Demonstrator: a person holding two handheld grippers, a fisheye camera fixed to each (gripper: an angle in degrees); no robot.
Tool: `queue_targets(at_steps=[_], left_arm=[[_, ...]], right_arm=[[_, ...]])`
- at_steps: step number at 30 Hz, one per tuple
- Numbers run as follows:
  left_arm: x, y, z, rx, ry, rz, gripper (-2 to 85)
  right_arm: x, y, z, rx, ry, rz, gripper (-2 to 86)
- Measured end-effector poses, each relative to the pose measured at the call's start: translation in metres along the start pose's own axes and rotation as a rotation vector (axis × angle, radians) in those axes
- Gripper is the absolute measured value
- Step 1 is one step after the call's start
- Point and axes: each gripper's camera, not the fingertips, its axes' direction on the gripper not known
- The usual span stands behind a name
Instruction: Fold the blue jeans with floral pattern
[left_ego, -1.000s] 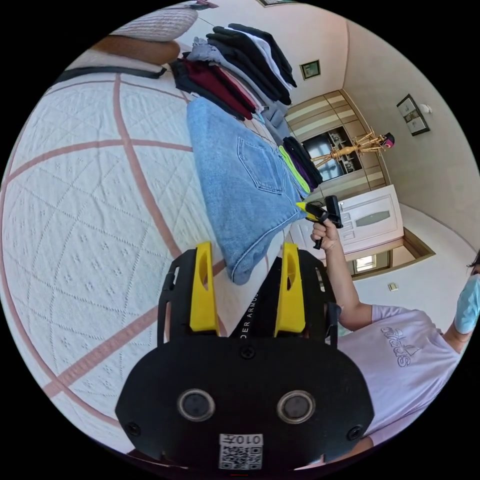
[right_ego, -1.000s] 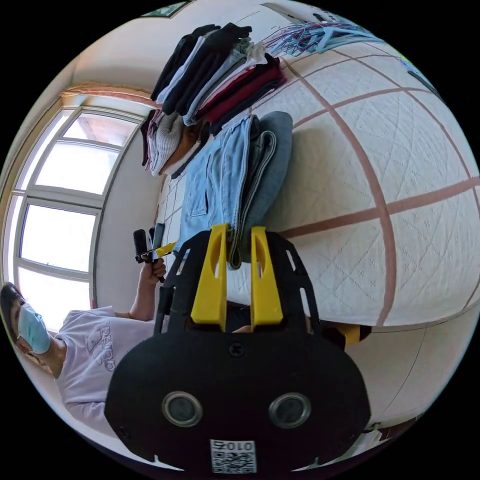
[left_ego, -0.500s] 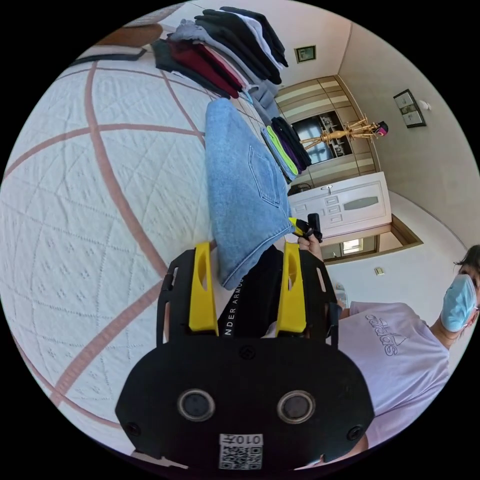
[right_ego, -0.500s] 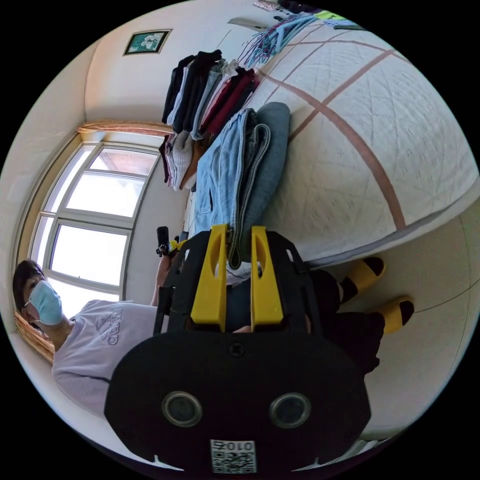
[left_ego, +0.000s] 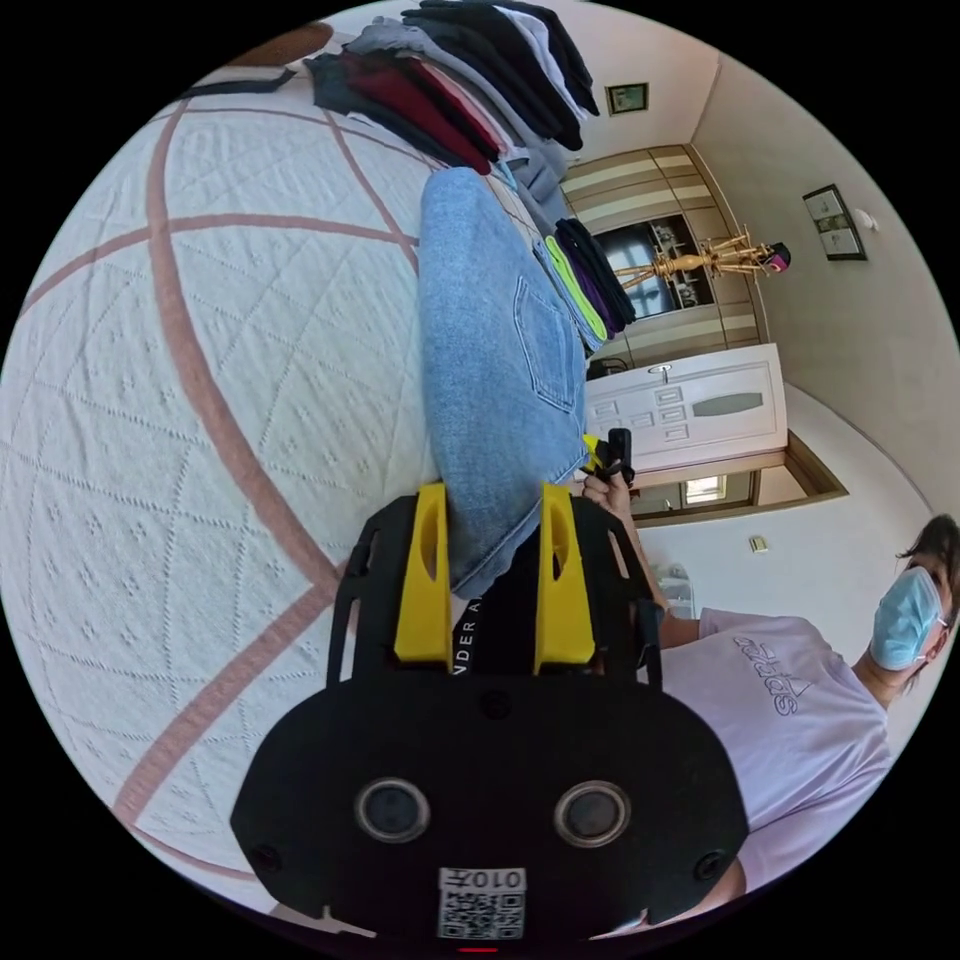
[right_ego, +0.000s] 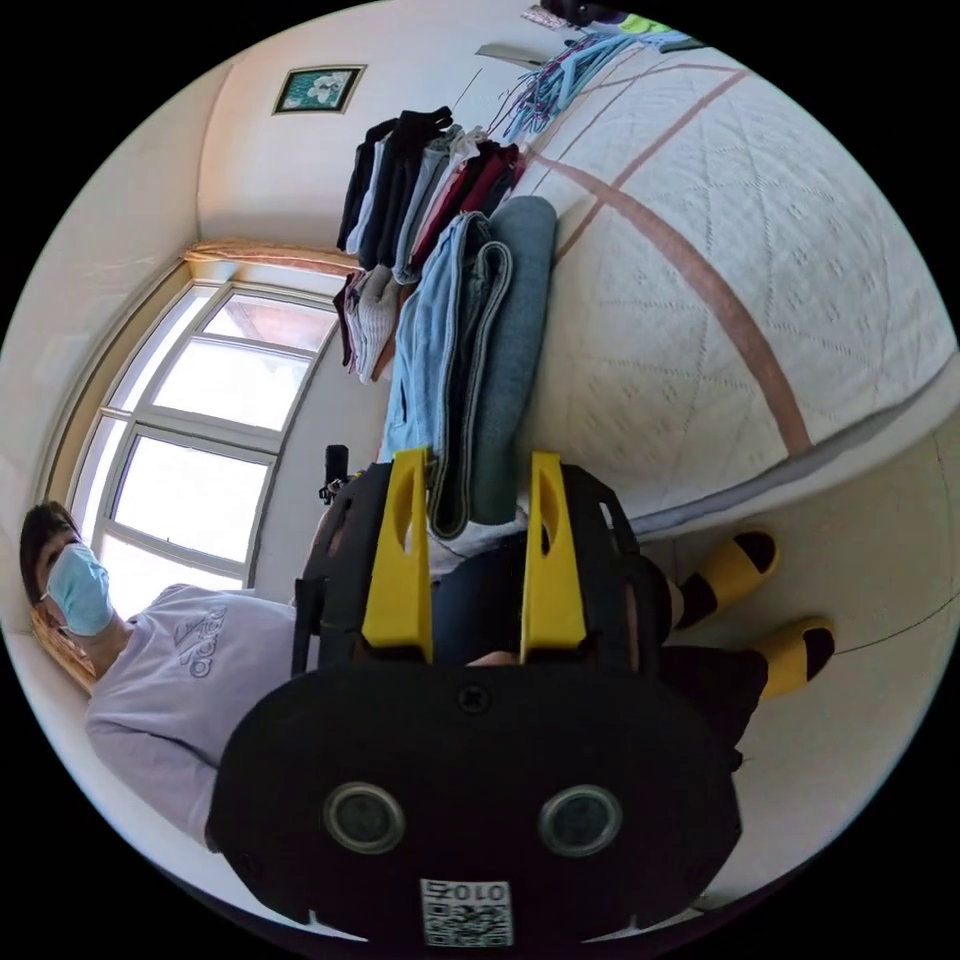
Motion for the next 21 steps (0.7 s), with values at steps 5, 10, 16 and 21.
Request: queue_targets(at_steps=[5, 10, 16, 21], left_arm=[[0.018, -0.008, -0.002, -0.027, -0.080, 0.029, 11.4], [0.028, -0.006, -0.019, 0.031, -0.047, 0.068, 9.2], [0.067, -0.017, -0.072, 0.121, 0.049, 0.150, 7.3], [0.116, -0.011, -0.131, 0.142, -0.005, 0.257, 7.4]], right_arm=[[-0.003, -0.001, 0.010, -0.025, -0.046, -0.046, 12.3], [-0.015, 0.000, 0.013, -0.038, -0.042, -0.055, 9.2], [-0.059, -0.001, 0.009, 0.015, -0.083, -0.105, 8.4], [-0.108, 0.003, 0.023, 0.007, -0.089, -0.177, 8.2]])
